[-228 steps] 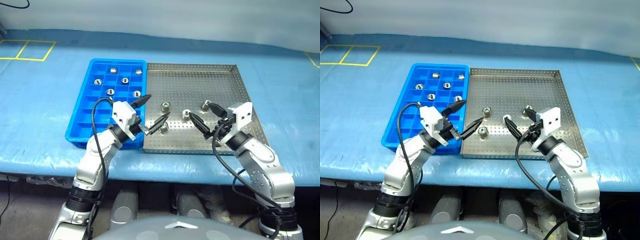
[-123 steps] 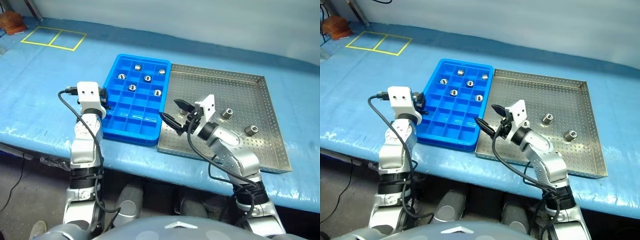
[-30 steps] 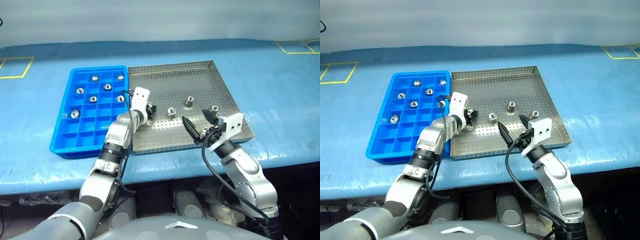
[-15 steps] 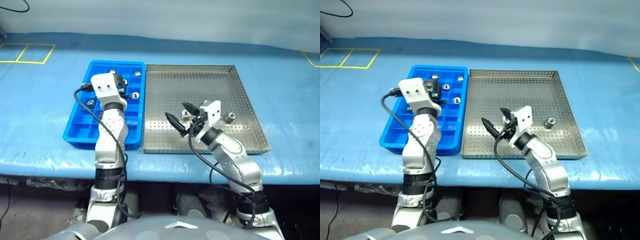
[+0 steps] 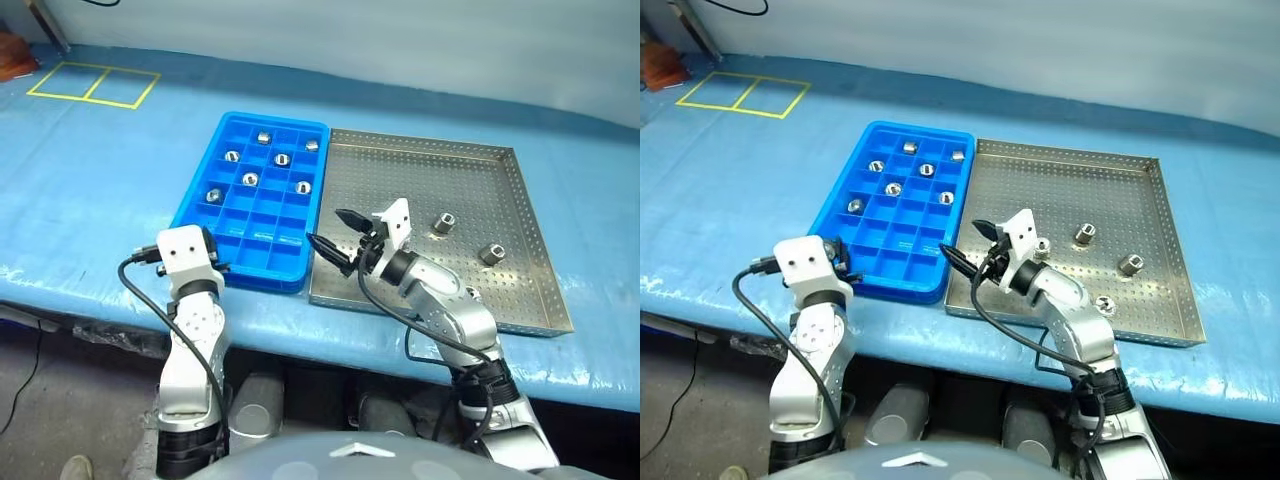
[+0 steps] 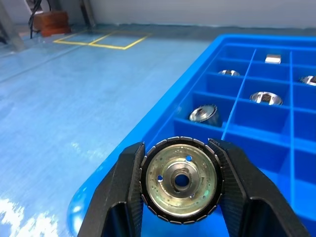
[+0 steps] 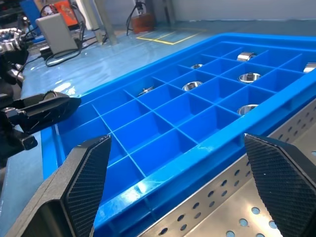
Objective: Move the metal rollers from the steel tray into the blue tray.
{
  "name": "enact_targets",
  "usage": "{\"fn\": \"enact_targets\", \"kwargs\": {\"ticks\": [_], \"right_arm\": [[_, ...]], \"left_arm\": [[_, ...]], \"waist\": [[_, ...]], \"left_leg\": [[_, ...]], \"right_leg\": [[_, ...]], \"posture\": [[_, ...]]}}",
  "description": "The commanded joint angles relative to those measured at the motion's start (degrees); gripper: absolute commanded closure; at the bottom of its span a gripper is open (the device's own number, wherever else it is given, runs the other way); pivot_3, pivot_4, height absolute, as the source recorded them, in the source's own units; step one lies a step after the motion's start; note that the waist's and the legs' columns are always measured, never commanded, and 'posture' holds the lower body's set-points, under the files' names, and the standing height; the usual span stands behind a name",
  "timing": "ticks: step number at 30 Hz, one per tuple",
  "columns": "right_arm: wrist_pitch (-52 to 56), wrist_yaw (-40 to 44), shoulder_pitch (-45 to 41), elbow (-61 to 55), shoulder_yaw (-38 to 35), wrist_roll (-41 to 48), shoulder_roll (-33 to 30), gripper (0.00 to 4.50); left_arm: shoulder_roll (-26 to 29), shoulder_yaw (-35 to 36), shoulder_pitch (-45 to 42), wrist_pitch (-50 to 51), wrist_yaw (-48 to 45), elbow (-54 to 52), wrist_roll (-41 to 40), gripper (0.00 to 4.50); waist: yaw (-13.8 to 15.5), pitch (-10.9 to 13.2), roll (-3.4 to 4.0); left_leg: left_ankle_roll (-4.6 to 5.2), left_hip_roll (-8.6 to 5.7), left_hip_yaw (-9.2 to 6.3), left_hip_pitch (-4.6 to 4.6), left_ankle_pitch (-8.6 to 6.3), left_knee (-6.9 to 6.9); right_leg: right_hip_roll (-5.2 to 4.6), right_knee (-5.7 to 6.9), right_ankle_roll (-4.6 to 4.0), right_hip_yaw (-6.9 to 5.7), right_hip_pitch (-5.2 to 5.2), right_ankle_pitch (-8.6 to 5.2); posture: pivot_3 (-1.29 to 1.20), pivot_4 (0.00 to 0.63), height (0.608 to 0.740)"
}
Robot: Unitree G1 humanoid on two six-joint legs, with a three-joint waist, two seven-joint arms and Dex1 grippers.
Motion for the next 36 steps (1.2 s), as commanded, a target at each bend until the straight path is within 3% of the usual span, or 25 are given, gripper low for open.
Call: {"fn": "enact_targets", "kwargs": {"ticks": [1,11,17,23,36], "right_arm": [[-0.19,0.72,-1.24,-0.85,0.03,0.09,0.47,0.0],[-0.04,0.31,-0.42,-2.05,-0.85,0.14,0.03,0.0],[-0.23,-1.36,1.1,-4.0,-1.97,0.22,-0.13,0.0],[-1.17,-8.01,2.87,-5.9,-5.43,-1.86,0.47,0.0],[-1.45,-16.53,11.48,-13.82,-10.8,-4.24,0.82,0.0]], "left_arm": [[-3.3,0.04,-1.48,0.14,1.24,-2.19,0.39,2.78],[-0.81,1.21,-7.25,4.37,-2.1,3.89,-0.94,2.78],[1.0,-0.21,-10.92,2.76,-10.09,5.01,-3.75,0.79],[4.65,-4.53,-15.53,-2.41,-23.0,7.56,-7.74,0.79],[4.54,-10.08,-28.17,-4.69,-37.46,24.68,-11.89,0.79]], "waist": [[0.9,0.0,0.0],[2.57,0.0,0.0],[2.52,0.0,0.0],[1.07,0.0,0.01],[-9.23,-0.01,0.05]], "left_leg": [[0.0,0.0,0.0,0.0,0.0,0.0],[-0.01,0.0,0.03,-0.03,-0.01,-0.01],[-0.03,0.0,0.01,-0.03,0.0,-0.01],[-0.05,-0.01,0.07,-0.09,0.01,0.04],[0.0,-0.01,0.08,-0.09,-0.02,0.0]], "right_leg": [[0.0,0.0,0.0,0.0,0.0,0.0],[0.01,-0.03,0.0,-0.01,-0.02,0.0],[0.01,-0.02,0.0,-0.03,-0.01,0.0],[-0.01,-0.07,-0.01,-0.01,-0.03,0.0],[0.0,-0.1,0.0,0.06,0.0,0.0]], "posture": [[0.42,0.15,0.74],[0.37,0.15,0.74],[0.31,0.15,0.74],[0.2,0.15,0.74],[-0.05,0.15,0.74]]}}
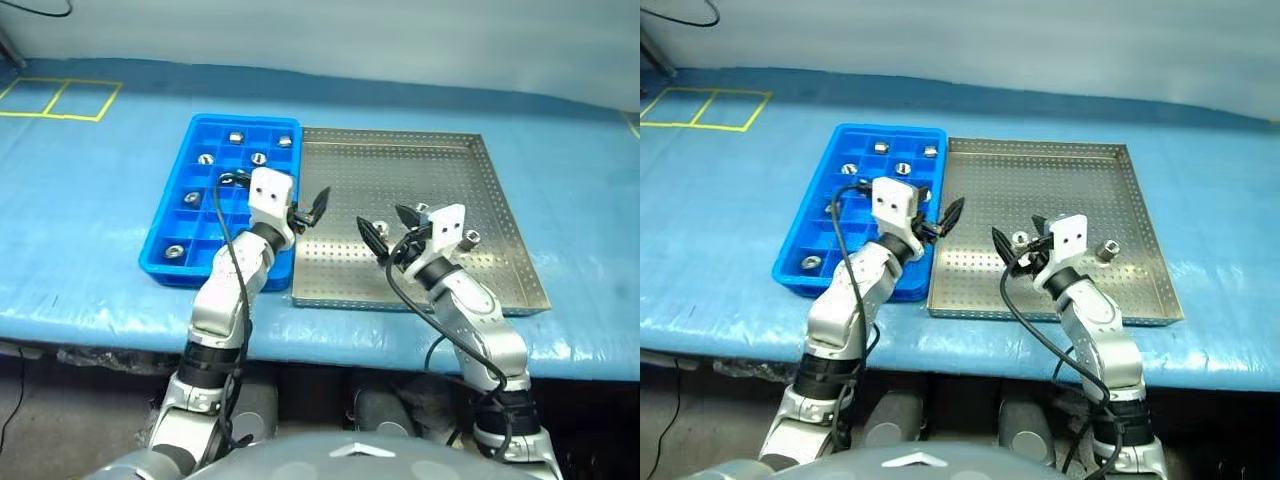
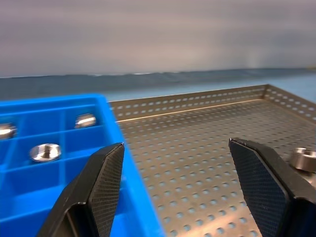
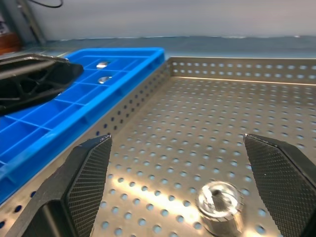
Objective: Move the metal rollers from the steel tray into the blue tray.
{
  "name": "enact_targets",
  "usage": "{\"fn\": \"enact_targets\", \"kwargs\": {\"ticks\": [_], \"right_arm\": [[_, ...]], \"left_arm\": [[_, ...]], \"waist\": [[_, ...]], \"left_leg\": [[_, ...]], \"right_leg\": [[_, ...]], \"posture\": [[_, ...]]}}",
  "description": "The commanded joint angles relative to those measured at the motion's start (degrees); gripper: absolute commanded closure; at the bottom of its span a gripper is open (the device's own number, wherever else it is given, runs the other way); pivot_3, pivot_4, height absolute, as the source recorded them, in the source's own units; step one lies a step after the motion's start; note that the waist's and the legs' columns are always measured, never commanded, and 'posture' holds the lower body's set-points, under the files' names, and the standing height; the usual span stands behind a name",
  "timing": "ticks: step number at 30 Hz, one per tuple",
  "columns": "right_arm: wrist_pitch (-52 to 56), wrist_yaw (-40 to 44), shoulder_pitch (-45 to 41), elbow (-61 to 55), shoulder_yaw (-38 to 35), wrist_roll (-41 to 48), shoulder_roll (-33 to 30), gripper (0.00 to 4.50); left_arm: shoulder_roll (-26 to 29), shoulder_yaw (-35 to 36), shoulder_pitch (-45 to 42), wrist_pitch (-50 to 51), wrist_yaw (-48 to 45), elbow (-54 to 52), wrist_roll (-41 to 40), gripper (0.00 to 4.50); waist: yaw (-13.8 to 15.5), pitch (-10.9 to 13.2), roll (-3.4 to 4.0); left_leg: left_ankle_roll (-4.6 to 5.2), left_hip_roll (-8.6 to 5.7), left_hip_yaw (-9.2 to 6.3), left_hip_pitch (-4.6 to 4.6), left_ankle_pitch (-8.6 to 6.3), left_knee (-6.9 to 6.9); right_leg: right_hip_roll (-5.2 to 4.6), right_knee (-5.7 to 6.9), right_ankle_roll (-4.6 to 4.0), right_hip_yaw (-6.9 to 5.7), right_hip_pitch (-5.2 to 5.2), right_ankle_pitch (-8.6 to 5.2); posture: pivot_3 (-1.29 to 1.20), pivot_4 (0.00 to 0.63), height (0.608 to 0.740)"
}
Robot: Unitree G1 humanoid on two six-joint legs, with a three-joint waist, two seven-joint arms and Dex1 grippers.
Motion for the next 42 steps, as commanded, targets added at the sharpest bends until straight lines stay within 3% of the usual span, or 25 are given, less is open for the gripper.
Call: {"fn": "enact_targets", "kwargs": {"ticks": [1,10,19,28,33,36,41,42], "right_arm": [[-1.22,-1.49,2.33,-4.97,-1.54,-0.45,-0.01,0.0],[-1.63,-3.8,7.81,-9.51,-2.47,-0.86,0.75,0.0],[-1.9,-4.54,9.16,-10.55,-2.19,-1.05,1.05,0.0],[-1.9,-4.26,8.15,-9.41,-0.89,-1.35,1.23,0.0],[-1.9,-4.12,8.1,-9.15,-0.87,-1.41,1.25,0.0],[-1.92,-3.98,8.09,-8.85,-0.87,-1.52,1.3,0.0],[-1.84,-3.81,7.98,-8.53,-0.56,-1.72,1.48,0.0],[-1.84,-3.77,7.98,-8.53,-0.58,-1.73,1.52,0.0]], "left_arm": [[-0.58,-2.29,-3.33,-1.26,-3.24,4.98,-0.1,0.79],[-2.72,-3.63,-8.12,2.6,-2.46,17.49,1.89,0.79],[-2.58,-4.56,-7.12,2.67,-3.82,23.35,3.33,0.79],[-4.56,-2.85,-6.29,1.58,-5.91,20.83,0.75,3.69],[-4.27,-2.12,-5.74,2.5,-6.48,17.45,-0.55,3.69],[-4.05,-2.13,-5.61,3.56,-6.29,14.99,-0.92,3.09],[-5.0,-2.67,-6.88,4.14,-5.87,12.57,-0.86,1.47],[-5.21,-2.92,-7.33,3.98,-6.06,12.72,-0.79,1.47]], "waist": [[-1.5,0.0,0.02],[-5.64,0.0,0.06],[-6.77,-0.02,0.09],[-6.63,-0.02,0.09],[-6.43,-0.02,0.09],[-6.38,-0.02,0.09],[-6.3,-0.02,0.09],[-6.3,-0.02,0.09]], "left_leg": [[0.0,0.0,0.01,0.01,0.0,0.0],[0.01,0.0,0.09,0.1,0.0,0.01],[0.01,0.0,0.11,0.13,0.0,0.02],[0.01,0.0,0.11,0.13,0.0,0.02],[0.01,0.0,0.12,0.12,0.0,0.02],[0.01,0.0,0.11,0.12,0.0,0.02],[0.01,0.0,0.12,0.12,0.0,0.03],[0.01,0.0,0.12,0.12,0.0,0.03]], "right_leg": [[0.0,0.02,0.02,0.03,-0.01,0.01],[0.02,0.07,0.14,0.16,0.0,0.05],[0.03,0.09,0.16,0.21,0.01,0.06],[0.04,0.1,0.16,0.22,-0.01,0.06],[0.04,0.09,0.19,0.23,-0.01,0.08],[0.04,0.1,0.39,0.23,-0.01,0.19],[0.04,0.09,0.39,0.24,0.0,0.2],[0.04,0.09,0.4,0.24,-0.01,0.2]], "posture": [[-0.07,0.15,0.74],[-0.16,0.15,0.74],[-0.17,0.15,0.74],[-0.15,0.15,0.74],[-0.14,0.15,0.74],[-0.14,0.15,0.74],[-0.14,0.15,0.74],[-0.14,0.15,0.74]]}}
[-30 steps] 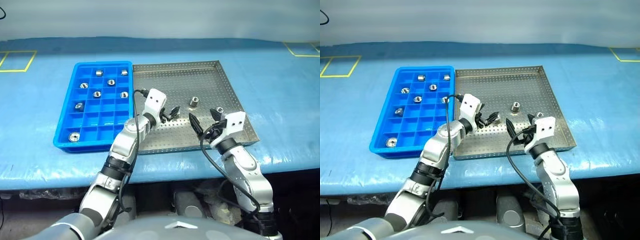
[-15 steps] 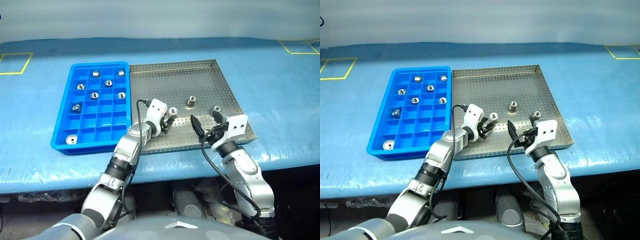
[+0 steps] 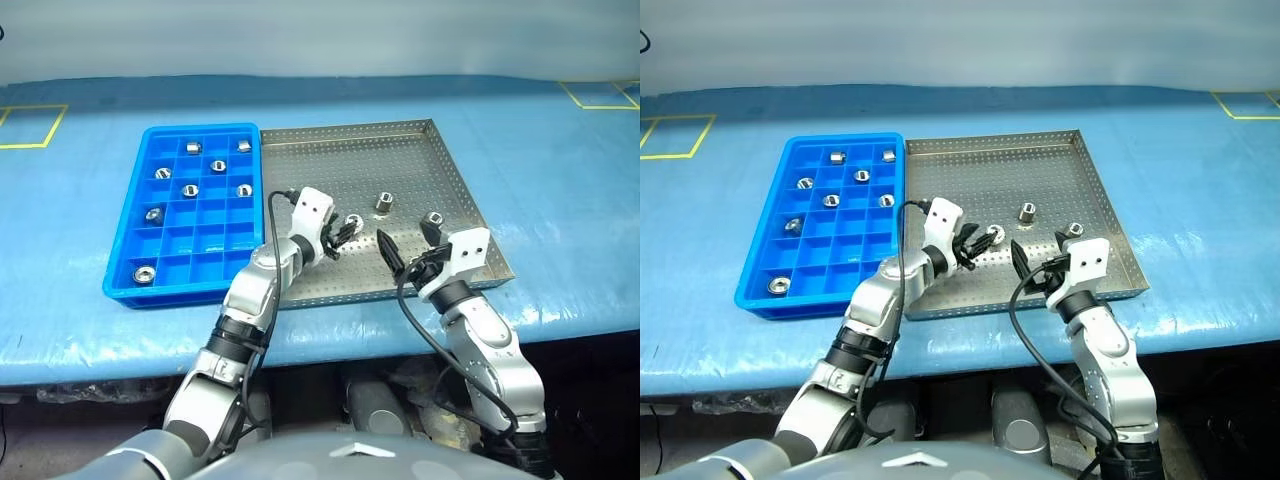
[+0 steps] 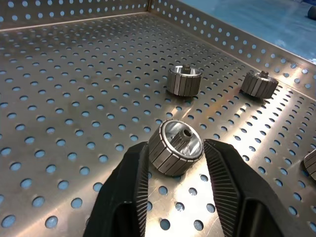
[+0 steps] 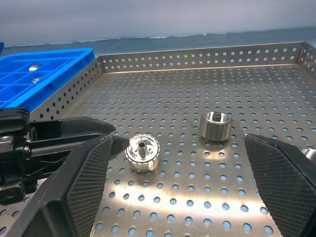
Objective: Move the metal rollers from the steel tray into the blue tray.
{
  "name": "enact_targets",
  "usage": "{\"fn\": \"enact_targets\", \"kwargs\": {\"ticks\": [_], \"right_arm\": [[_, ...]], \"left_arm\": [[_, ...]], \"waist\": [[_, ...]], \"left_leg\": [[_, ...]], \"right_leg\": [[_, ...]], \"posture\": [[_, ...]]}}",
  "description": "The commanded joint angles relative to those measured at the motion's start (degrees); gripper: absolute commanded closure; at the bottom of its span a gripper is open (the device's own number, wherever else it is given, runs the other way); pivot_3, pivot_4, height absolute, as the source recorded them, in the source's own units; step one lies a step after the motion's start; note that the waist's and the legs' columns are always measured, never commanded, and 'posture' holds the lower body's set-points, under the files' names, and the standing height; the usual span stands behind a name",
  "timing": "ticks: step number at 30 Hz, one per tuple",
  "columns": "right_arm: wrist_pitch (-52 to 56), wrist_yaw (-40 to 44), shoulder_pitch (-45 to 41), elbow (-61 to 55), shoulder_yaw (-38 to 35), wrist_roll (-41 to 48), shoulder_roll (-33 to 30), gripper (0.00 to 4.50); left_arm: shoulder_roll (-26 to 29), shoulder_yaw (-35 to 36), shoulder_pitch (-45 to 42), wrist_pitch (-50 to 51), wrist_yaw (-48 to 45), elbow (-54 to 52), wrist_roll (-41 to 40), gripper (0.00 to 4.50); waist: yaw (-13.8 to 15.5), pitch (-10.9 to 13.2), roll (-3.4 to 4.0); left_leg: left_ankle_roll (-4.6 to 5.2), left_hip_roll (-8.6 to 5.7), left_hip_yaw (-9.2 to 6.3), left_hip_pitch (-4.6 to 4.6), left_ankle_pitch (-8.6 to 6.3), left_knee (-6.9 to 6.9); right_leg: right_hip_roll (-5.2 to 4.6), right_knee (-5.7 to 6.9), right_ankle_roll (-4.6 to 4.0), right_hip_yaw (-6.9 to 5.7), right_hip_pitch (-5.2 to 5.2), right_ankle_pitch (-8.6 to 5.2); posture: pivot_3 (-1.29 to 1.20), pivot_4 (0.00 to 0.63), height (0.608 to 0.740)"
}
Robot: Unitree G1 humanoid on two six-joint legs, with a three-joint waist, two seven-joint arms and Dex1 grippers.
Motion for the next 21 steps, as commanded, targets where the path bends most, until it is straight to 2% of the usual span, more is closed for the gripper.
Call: {"fn": "enact_targets", "kwargs": {"ticks": [1,5,9,16,19,21], "right_arm": [[-1.08,0.29,-0.75,-0.84,0.06,0.29,0.26,0.0],[-1.11,0.43,-0.86,-0.96,0.18,0.2,0.44,0.0],[-1.2,0.38,-0.77,-1.24,0.72,-0.09,0.7,0.0],[-1.45,-0.02,0.26,-2.3,1.1,-0.33,1.1,0.0],[-1.53,-0.12,0.56,-2.41,0.7,-0.36,1.17,0.0],[-1.64,-0.06,0.67,-2.19,0.53,-0.39,1.18,0.0]], "left_arm": [[-1.42,-0.9,-2.08,-0.21,-0.46,-2.13,-0.56,1.47],[-2.36,-1.15,-4.56,-1.89,-0.23,3.1,0.57,1.47],[-3.22,-1.86,-9.36,-7.47,3.77,14.69,5.12,1.47],[-4.32,-1.57,-13.72,-13.26,5.01,29.79,8.18,1.47],[-4.85,-0.33,-13.49,-13.76,3.99,30.28,7.2,2.05],[-4.95,0.26,-12.84,-13.23,3.49,28.42,6.61,2.71]], "waist": [[0.0,0.0,0.0],[-0.01,0.0,0.0],[-0.16,0.0,0.0],[-0.22,0.0,0.0],[-0.57,0.0,0.0],[-0.71,0.0,0.0]], "left_leg": [[0.0,0.0,0.0,0.0,0.0,0.0],[0.0,0.0,0.0,0.0,0.0,0.01],[0.0,-0.01,0.01,0.0,0.0,0.05],[0.03,-0.01,0.02,-0.03,-0.02,0.05],[0.03,-0.01,0.02,-0.03,-0.02,0.05],[0.03,-0.01,0.02,-0.02,-0.02,0.05]], "right_leg": [[0.0,0.0,0.0,0.0,0.0,0.0],[0.0,0.0,0.0,0.0,0.0,0.0],[0.01,0.0,0.0,0.0,0.02,0.0],[0.02,-0.03,0.04,0.02,0.01,0.02],[0.02,-0.01,0.04,0.03,-0.01,0.02],[0.02,0.0,0.04,0.02,0.0,0.02]], "posture": [[-0.14,0.15,0.74],[-0.14,0.15,0.74],[-0.15,0.15,0.74],[-0.18,0.15,0.74],[-0.18,0.15,0.74],[-0.17,0.15,0.74]]}}
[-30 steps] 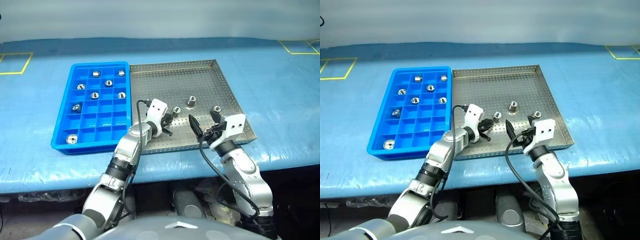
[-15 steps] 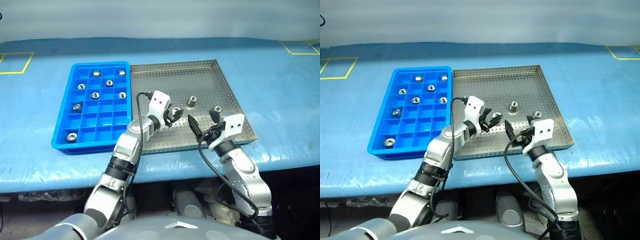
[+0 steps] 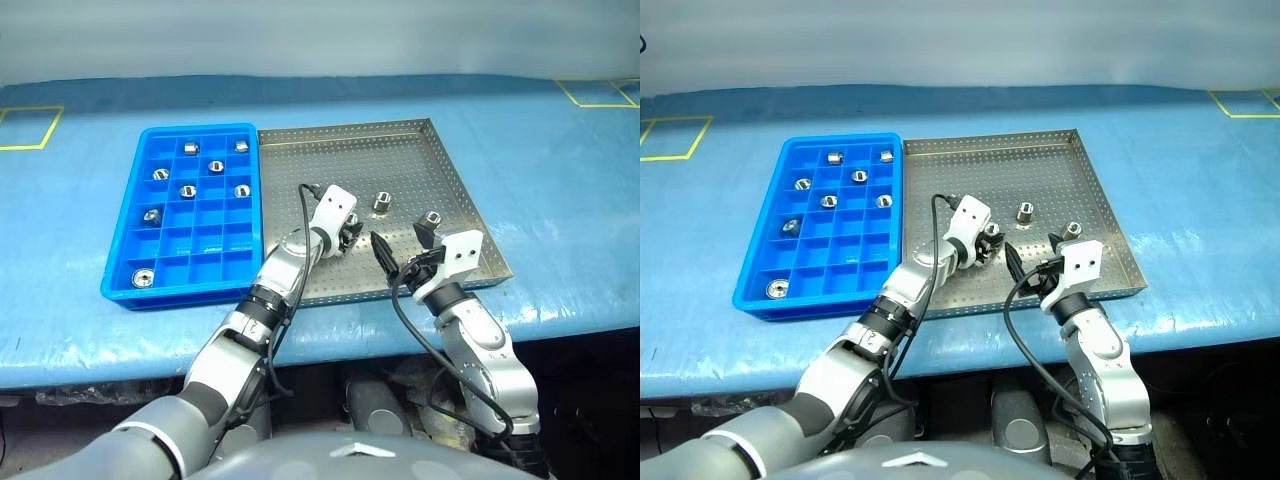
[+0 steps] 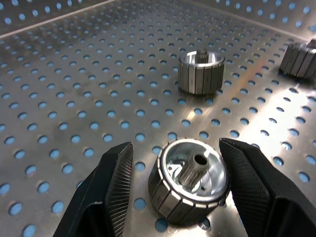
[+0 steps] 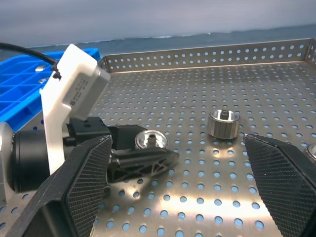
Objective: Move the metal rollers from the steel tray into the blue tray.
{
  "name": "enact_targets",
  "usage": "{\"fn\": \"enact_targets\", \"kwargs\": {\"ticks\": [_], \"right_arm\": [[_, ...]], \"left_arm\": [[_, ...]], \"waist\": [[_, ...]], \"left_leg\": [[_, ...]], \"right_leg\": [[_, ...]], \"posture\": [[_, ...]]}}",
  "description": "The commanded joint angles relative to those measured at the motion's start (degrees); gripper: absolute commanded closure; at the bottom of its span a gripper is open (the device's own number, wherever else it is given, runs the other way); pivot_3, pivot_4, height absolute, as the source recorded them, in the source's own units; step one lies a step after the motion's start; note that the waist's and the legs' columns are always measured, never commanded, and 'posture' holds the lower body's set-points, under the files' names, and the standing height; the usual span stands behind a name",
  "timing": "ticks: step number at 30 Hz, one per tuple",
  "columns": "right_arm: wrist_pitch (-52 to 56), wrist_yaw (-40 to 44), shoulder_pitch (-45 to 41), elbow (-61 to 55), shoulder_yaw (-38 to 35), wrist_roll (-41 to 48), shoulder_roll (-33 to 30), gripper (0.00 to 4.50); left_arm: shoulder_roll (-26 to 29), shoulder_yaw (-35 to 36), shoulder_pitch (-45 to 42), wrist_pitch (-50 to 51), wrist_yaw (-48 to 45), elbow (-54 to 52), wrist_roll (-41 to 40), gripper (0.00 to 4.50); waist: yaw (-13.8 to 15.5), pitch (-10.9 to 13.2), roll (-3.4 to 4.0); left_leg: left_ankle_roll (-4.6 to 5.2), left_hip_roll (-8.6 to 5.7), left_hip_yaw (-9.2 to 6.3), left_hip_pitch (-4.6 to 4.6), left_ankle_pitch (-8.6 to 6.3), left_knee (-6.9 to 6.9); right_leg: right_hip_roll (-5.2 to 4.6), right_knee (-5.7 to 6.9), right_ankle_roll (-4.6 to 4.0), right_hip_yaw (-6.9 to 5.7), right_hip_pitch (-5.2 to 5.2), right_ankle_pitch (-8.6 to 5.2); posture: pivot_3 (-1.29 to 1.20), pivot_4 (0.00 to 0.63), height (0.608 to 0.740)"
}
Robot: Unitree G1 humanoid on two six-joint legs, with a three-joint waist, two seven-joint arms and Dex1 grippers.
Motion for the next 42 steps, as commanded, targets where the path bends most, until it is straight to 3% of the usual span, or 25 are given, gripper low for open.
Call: {"fn": "enact_targets", "kwargs": {"ticks": [1,8,15,22,34,42], "right_arm": [[-1.36,-0.14,-0.17,-1.88,-0.54,0.28,0.16,0.0],[-1.03,1.4,-2.8,0.77,0.46,0.43,0.13,0.0],[-0.3,5.31,-9.26,6.49,3.0,0.53,-0.33,0.0],[-0.16,8.63,-13.58,11.36,5.26,0.24,-0.57,0.0],[-0.6,10.94,-15.55,15.06,7.23,0.08,0.35,0.0],[-0.59,11.24,-15.82,15.22,7.23,0.0,0.53,0.0]], "left_arm": [[-0.83,1.01,0.82,0.2,-1.31,-2.74,-1.21,2.78],[-0.46,3.91,7.54,2.56,1.41,-23.24,-3.46,2.77],[-2.23,9.45,13.16,0.99,16.67,-40.79,0.17,2.77],[-3.38,12.96,17.38,3.18,33.57,-44.61,9.04,2.77],[-2.5,9.83,30.07,8.39,37.01,-51.15,9.03,2.77],[0.19,9.51,32.44,11.55,33.68,-51.84,5.06,2.77]], "waist": [[-0.12,0.0,0.0],[-0.26,0.05,0.07],[2.79,0.05,0.06],[7.17,0.07,0.03],[10.34,0.07,0.03],[11.13,0.04,0.06]], "left_leg": [[0.0,0.0,-0.01,0.01,0.0,0.0],[0.0,0.02,0.0,0.0,0.0,-0.07],[-0.01,0.04,-0.02,0.11,0.01,-0.07],[-0.01,-0.04,-0.11,0.04,0.01,-0.06],[-0.02,-0.04,-0.19,-0.01,0.01,-0.07],[-0.07,-0.03,-0.17,0.08,0.05,-0.06]], "right_leg": [[0.0,0.0,0.0,-0.01,0.01,0.0],[0.0,0.02,0.02,0.03,-0.06,0.02],[0.02,0.06,0.01,0.01,0.04,0.03],[-0.04,-0.02,-0.01,-0.1,0.08,0.06],[-0.06,-0.01,-0.22,-0.21,0.04,0.11],[-0.07,0.0,-0.33,-0.22,0.12,-0.15]], "posture": [[-0.16,0.15,0.74],[-0.07,0.15,0.74],[0.08,0.15,0.74],[0.19,0.15,0.74],[0.27,0.15,0.74],[0.27,0.15,0.74]]}}
